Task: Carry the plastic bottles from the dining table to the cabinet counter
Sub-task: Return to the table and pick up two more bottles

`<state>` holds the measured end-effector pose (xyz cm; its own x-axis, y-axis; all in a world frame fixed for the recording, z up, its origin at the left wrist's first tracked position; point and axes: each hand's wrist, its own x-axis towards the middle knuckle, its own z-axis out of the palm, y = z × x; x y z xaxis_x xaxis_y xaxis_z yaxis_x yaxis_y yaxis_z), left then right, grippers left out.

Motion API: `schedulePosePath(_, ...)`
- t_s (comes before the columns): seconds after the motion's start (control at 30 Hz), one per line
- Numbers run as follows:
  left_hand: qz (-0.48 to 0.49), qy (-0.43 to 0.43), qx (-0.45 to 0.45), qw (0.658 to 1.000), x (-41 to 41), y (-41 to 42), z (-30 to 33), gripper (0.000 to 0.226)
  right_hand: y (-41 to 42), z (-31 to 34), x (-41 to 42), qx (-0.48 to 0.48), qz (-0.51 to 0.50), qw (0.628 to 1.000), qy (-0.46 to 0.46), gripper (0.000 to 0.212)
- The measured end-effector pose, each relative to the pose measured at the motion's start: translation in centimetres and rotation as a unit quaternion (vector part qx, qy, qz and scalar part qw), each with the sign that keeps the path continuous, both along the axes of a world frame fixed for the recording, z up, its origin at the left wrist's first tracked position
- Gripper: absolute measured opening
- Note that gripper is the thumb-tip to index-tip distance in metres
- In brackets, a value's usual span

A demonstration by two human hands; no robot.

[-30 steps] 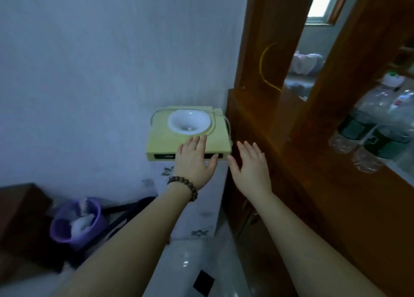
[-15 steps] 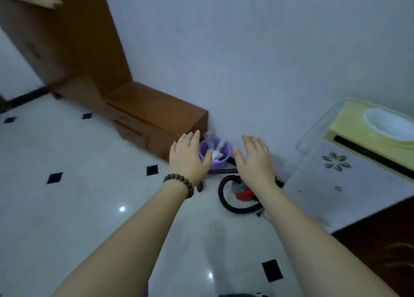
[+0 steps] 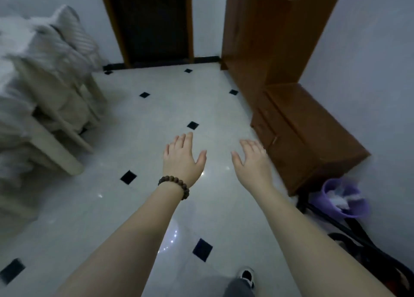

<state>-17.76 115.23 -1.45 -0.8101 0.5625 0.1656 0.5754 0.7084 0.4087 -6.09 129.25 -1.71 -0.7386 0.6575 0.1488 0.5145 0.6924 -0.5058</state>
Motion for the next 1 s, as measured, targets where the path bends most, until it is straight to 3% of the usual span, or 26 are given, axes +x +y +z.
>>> schedulePosePath(0.27, 0.183, -0.003, -0.005, 0.983, -10.3, -7.4, -0.7, 0.062, -3.2, -1.2, -14.6, -0.019, 0.146, 0.989, -0.006, 0.053)
schedulePosePath(0.6, 0.336, -0.006, -0.02, 0.942, -23.4, -7.1, 0.5, 0.065, 0.1, -0.4, -33.3, -0.039, 0.269, 0.962, 0.007, 0.05)
schedulePosePath(1.0, 0.409, -0.004, -0.028, 0.912, -36.9, -6.3, 1.6, 0.067, 1.2, -0.1, -50.5, -0.032, 0.35, 0.936, 0.003, 0.05)
